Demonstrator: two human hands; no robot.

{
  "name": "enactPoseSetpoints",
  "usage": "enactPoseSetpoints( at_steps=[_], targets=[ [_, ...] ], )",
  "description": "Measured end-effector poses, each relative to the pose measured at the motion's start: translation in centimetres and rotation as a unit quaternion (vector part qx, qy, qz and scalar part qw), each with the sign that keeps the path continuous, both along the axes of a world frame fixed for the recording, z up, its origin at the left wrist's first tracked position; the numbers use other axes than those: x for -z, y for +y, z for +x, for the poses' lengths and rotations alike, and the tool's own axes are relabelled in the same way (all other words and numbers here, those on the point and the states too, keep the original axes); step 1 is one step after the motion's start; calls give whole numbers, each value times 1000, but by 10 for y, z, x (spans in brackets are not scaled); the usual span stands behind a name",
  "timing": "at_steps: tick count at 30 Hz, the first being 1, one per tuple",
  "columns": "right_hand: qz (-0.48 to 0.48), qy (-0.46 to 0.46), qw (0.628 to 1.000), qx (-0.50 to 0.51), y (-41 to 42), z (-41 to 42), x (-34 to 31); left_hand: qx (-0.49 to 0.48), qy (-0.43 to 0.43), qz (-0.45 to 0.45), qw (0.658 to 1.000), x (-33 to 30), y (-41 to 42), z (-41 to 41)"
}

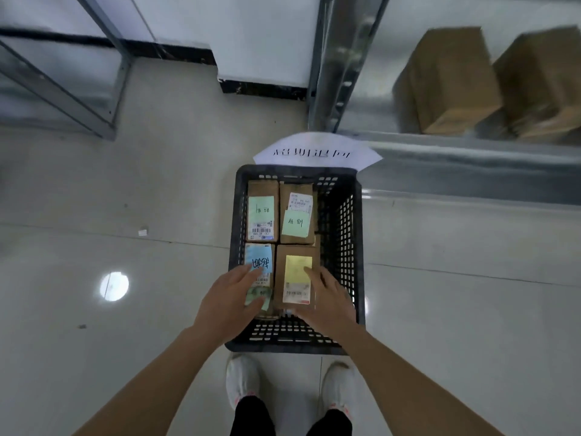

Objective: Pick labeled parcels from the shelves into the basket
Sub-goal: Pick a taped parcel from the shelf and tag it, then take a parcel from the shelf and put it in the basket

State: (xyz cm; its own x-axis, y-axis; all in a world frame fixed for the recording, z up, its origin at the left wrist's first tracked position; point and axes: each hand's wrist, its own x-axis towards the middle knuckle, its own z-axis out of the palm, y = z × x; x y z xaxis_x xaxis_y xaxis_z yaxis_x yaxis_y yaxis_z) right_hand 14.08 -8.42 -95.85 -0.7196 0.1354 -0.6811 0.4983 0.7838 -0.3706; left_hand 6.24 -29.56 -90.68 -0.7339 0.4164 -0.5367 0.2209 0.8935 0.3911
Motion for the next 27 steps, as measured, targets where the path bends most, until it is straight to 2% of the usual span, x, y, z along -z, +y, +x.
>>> enactPoseSetpoints(
  at_steps=[5, 14, 21, 27],
  targets=[
    [24, 20, 999, -26, 60, -18, -138, 41, 49, -25, 998, -128, 58, -19],
    [127, 93, 983, -94, 162, -10, -452, 74, 145, 12, 987, -401, 154, -17],
    [201, 177, 962, -58, 196, 70, -656, 112, 209, 75, 969, -606, 198, 38],
    [257, 230, 939, -8, 202, 166, -782, 137, 267, 124, 946, -727, 222, 124]
  ],
)
